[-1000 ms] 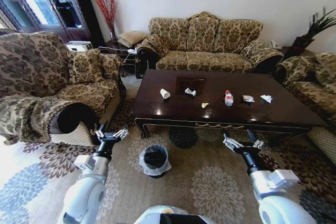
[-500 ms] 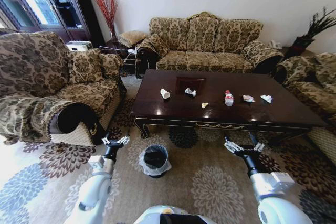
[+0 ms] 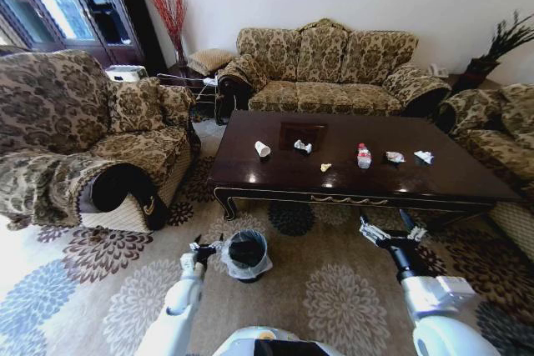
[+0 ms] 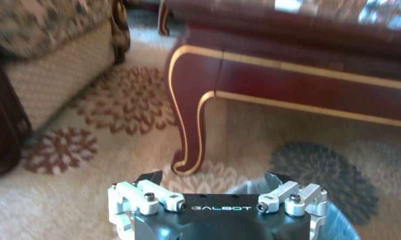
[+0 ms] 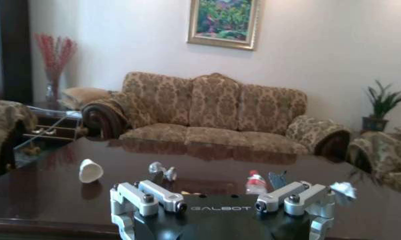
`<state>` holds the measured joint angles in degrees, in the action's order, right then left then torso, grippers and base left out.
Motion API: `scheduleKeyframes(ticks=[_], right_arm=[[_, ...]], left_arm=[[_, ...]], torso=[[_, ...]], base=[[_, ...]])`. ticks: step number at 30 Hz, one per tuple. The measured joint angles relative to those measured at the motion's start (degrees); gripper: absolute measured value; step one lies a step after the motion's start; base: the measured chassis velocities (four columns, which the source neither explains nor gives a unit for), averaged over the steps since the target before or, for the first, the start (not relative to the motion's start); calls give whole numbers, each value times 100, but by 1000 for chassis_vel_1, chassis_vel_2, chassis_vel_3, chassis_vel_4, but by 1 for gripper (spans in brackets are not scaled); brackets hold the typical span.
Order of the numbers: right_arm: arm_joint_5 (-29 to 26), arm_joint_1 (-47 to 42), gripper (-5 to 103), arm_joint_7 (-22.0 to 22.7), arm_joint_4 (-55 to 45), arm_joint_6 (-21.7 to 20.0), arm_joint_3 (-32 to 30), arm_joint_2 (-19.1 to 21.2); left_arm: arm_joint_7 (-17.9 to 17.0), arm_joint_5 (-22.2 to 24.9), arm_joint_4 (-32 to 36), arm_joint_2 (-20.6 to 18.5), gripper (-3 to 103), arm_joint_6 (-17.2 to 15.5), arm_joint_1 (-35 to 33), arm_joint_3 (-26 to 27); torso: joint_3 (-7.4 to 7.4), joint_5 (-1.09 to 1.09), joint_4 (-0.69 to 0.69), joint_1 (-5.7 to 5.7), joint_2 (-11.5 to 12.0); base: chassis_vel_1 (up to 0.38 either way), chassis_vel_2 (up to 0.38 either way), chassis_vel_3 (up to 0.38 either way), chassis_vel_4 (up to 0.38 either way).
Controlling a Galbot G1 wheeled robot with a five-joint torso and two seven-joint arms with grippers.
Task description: Move to the front of the table and place the trash on the table into the trash bin.
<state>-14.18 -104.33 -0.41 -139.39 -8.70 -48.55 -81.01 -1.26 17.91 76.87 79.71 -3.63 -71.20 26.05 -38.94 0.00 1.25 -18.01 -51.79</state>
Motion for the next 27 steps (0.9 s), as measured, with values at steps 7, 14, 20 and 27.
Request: scheduleKeyframes(ticks=[7,14,20,27], right_arm=[[-5,-239,100,116,-41,160,-211,-200],[-72,-323,100,176,-134,312,-320,-490],[-95,-450,100,204,-175,594,-365,-703],[-85,-511,100,204,-88,810,-409,-762]], left_arm=[[-26,-28,-1877,191,100,298,1208,-242],[53,373,-3000,244,100,312,1891,-333],[120,371,-3688,308,100,311,2212,-357],[198,305,-3849,318,100,295,2164,-317]], torso=[[0,0,0,0,0],[0,0,0,0,0],[0,-1,0,0,0],[0,-1,1,0,0]], base=[[0,0,0,0],[0,0,0,0],[0,0,0,0],[0,0,0,0]])
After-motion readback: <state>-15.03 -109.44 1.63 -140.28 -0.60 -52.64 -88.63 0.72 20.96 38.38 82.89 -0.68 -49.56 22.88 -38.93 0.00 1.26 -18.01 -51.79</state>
